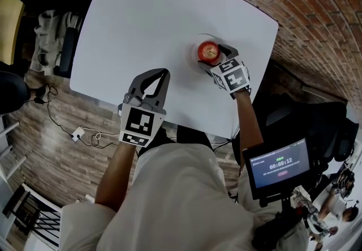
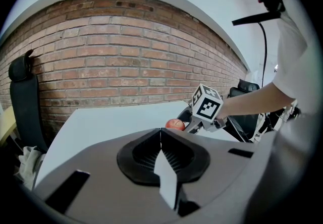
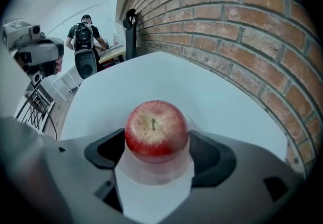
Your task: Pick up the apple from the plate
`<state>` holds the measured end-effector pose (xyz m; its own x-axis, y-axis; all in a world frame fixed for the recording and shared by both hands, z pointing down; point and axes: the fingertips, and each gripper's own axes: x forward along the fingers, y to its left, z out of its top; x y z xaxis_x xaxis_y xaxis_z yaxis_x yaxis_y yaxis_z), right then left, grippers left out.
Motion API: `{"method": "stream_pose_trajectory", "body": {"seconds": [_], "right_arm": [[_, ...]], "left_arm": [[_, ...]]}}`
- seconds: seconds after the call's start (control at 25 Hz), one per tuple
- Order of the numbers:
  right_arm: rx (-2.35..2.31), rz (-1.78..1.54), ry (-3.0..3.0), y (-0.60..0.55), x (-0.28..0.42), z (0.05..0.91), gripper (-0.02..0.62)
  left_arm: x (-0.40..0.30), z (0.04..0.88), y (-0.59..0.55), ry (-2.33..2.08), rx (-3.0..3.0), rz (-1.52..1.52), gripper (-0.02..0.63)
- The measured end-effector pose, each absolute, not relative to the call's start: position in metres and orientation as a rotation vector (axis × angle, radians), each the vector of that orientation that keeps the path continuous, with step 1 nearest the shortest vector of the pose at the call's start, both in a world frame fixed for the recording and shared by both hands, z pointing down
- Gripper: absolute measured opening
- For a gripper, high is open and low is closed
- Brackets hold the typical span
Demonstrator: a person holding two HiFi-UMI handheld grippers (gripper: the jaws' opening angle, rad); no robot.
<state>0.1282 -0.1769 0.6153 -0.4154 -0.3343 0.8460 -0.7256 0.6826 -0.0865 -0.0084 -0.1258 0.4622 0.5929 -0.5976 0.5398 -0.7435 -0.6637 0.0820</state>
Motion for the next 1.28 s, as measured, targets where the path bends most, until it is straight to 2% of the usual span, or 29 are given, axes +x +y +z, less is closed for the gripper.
{"method": "stream_pose_trajectory", "body": {"seconds": [1.28], "right_arm": [[0.907, 0.525, -2.048, -0.179, 0.136, 0.594, 0.382]], "left_arm": [[-0.008, 0.458, -0.111, -1.092, 2.539, 0.714, 0.006]]}}
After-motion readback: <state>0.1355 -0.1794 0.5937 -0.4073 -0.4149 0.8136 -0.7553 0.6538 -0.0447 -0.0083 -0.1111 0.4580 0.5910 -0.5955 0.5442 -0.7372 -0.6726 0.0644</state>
